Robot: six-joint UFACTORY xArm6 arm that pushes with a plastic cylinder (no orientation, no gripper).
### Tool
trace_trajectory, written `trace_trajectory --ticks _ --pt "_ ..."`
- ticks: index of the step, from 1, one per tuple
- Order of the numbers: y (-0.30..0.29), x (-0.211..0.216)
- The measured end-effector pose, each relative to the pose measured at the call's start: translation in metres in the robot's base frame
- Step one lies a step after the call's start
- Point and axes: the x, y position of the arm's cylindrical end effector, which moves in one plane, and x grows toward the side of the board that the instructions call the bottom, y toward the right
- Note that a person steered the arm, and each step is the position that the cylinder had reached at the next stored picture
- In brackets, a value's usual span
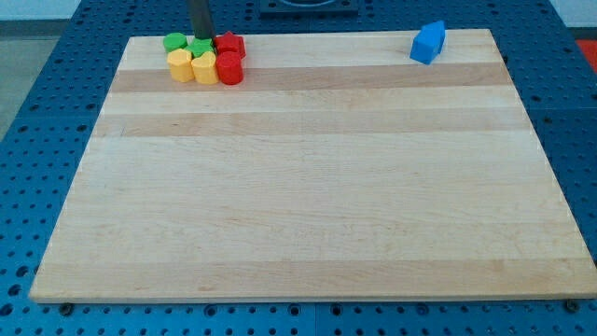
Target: Separate red blocks from group of blocks
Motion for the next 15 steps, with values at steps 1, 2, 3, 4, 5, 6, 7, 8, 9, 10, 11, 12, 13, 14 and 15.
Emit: trace_trajectory --ticks 1,2,3,4,5,6,7,8,9,10,11,12,13,14,15 --pt "0.003 -0.006" --pt "0.009 -0.023" --pt "0.032 -0.024" --pt "0.056 -0.017" --pt "0.058 -0.007" --pt "0.056 -0.006" --pt "0.054 -0.006" --pt "0.052 -0.004" --pt "0.053 0.004" --pt "0.053 0.019" --pt "0.053 0.04" --pt "0.053 0.057" --pt "0.053 0.077" --pt "0.052 0.101" --pt "0.052 0.13"
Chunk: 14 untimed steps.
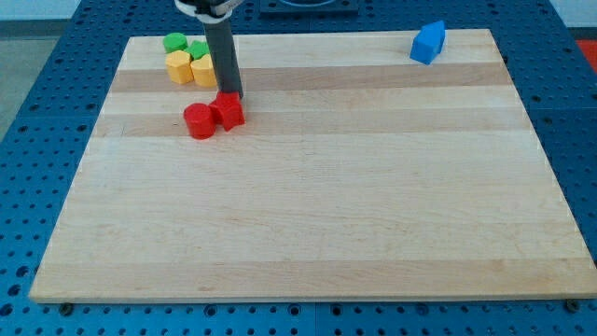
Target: Separate red blocks from group of blocks
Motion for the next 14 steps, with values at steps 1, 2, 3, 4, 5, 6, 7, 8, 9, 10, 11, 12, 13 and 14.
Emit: trace_trajectory --ticks 1,2,3,4,5,6,7,8,9,10,11,12,13,14 --pt "0.0 0.025" --pt "0.0 0.032" --pt "0.0 0.028" --pt "-0.003 0.025" --pt "-0.021 0.025" --pt "-0.04 0.025" --pt "-0.044 0.018" --pt "-0.054 0.013" --pt "-0.077 0.031" --pt "-0.094 0.04" --pt "-0.121 0.041" --pt "-0.143 0.063" --pt "-0.142 0.076" --pt "-0.126 0.077"
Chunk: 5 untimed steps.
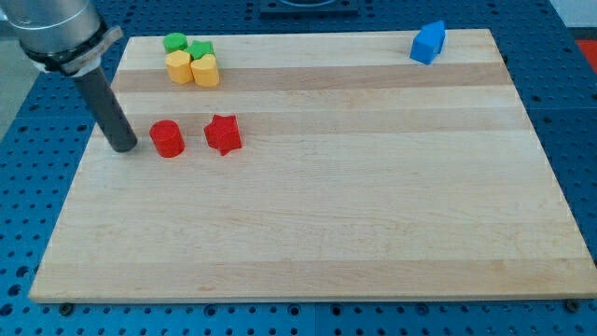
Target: Separate red blocks from group of blocks
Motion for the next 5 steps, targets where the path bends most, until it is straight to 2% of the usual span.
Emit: trace_trajectory --ticks 3,5 --pt "0.05 0.0" --pt "0.037 -0.007"
